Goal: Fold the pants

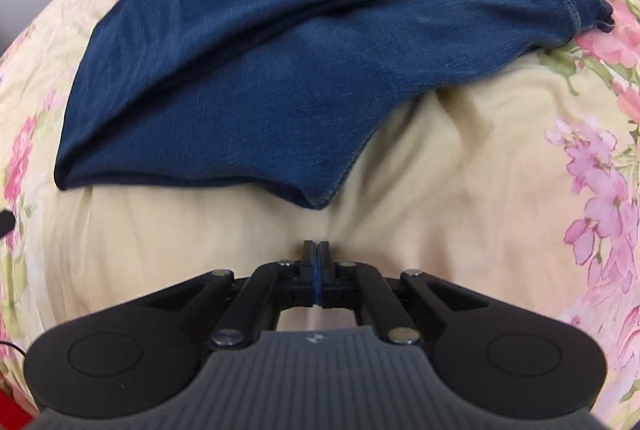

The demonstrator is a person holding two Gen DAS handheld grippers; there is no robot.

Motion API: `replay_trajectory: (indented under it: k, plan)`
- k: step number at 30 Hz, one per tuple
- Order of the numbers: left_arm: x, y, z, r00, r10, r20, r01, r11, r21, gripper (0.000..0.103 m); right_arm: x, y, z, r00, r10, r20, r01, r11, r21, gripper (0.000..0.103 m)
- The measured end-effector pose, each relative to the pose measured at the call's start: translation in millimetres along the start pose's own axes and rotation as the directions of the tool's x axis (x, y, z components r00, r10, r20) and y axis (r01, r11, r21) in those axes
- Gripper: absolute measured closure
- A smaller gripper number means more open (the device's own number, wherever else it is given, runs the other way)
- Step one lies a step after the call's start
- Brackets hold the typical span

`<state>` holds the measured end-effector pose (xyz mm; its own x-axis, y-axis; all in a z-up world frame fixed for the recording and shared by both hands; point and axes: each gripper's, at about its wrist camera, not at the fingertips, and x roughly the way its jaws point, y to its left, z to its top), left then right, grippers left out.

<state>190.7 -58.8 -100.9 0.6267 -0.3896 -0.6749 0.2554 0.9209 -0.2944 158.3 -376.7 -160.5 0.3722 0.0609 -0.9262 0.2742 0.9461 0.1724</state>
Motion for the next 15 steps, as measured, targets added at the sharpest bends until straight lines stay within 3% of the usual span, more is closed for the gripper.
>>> replay_trajectory:
  k: [6,8,9,15]
  plan:
    - [3,-12,11,1.000,0.010,0.008,-0.011,1.000,0.010,0.092,-28,-9,-5,0.998,0.032,0.057,-0.029,0.999,-0.037,0.103]
    - [6,-21,18,1.000,0.006,0.021,-0.006,1.000,0.015,0.089,-43,-21,-6,0.994,0.040,0.097,-0.036,0.999,-0.037,0.091]
    - [8,-26,22,1.000,0.004,0.029,-0.004,1.000,0.021,0.086,-50,-28,-4,0.992,0.041,0.120,-0.038,0.999,-0.024,0.079]
    - [29,-62,44,0.999,0.001,0.038,-0.002,0.999,0.044,0.086,-82,-83,15,0.965,0.046,0.257,-0.072,0.993,0.091,0.067]
